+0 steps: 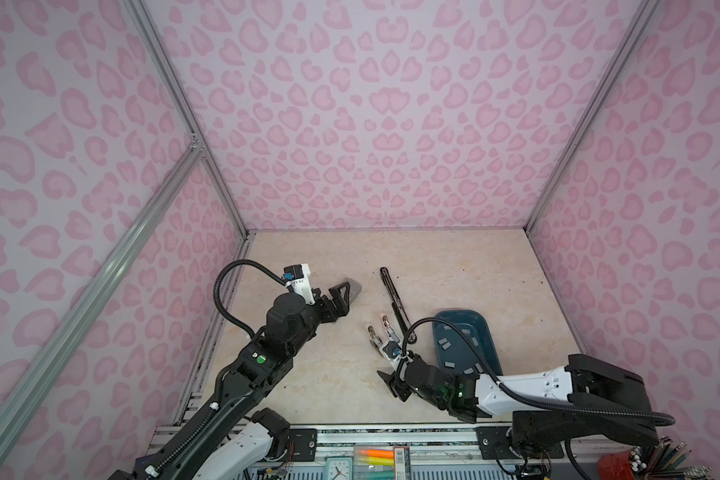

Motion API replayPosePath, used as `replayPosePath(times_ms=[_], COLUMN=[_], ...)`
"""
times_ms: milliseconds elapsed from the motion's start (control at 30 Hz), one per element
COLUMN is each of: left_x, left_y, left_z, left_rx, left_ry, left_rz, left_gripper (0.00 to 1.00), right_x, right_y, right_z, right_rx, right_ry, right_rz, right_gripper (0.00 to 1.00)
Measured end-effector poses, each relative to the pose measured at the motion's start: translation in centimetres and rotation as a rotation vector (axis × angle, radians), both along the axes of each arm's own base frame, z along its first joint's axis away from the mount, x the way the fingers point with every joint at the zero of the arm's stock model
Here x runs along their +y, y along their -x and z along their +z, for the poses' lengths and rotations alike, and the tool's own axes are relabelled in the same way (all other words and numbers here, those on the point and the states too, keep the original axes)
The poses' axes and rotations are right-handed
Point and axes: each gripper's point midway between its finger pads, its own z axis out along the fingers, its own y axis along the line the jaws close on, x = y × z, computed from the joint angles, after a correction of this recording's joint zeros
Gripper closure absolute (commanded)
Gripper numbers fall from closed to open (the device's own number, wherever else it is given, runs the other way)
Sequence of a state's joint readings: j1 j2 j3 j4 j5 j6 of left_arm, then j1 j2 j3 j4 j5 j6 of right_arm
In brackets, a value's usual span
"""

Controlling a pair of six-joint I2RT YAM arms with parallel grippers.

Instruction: Load the staples into the stapler

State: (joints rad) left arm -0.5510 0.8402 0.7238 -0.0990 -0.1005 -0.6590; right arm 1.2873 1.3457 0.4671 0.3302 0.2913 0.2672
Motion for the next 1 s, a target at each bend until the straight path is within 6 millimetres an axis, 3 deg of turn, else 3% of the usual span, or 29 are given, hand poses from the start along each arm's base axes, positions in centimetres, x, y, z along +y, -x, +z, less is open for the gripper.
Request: replayPosePath(times_ms=[133,267,600,800,1000], left_x=[-1.5,-3.1,-5.4,-4.8,-3.7], left_y=[-0.4,-0.6,0.3,1.6,1.3], left_z=[-2.3,-4.8,-5.7,-8.0,-7.5], left_rx=[0.090,0.180,0.223,0.236,0.193], left_ry=[0.032,0.039,0.041,-0.010,-0.046], left_rz=[-0.040,-0.088,-0.173,-0.169,-0.125], left_gripper=[0.03,0.00,0.03,0.02,0.00], right_x=[-1.6,-2.8,-1.3,-1.0,-0.9], right_y=[0.9,0.5,-1.0,-1.6,-3.3], right_z=[0.9,-0.6,0.6,0.1,-1.3], right_rx=[-0.019,-0.040,-0.154,-0.145,-0.095], right_ry=[-0.049,-0.005,0.011,0.010,0.028], right_rz=[-0.020,-0.060,-0.066,-0.056,-0.059], right_gripper=[0.38,0.39,0.38,0.39,0.40])
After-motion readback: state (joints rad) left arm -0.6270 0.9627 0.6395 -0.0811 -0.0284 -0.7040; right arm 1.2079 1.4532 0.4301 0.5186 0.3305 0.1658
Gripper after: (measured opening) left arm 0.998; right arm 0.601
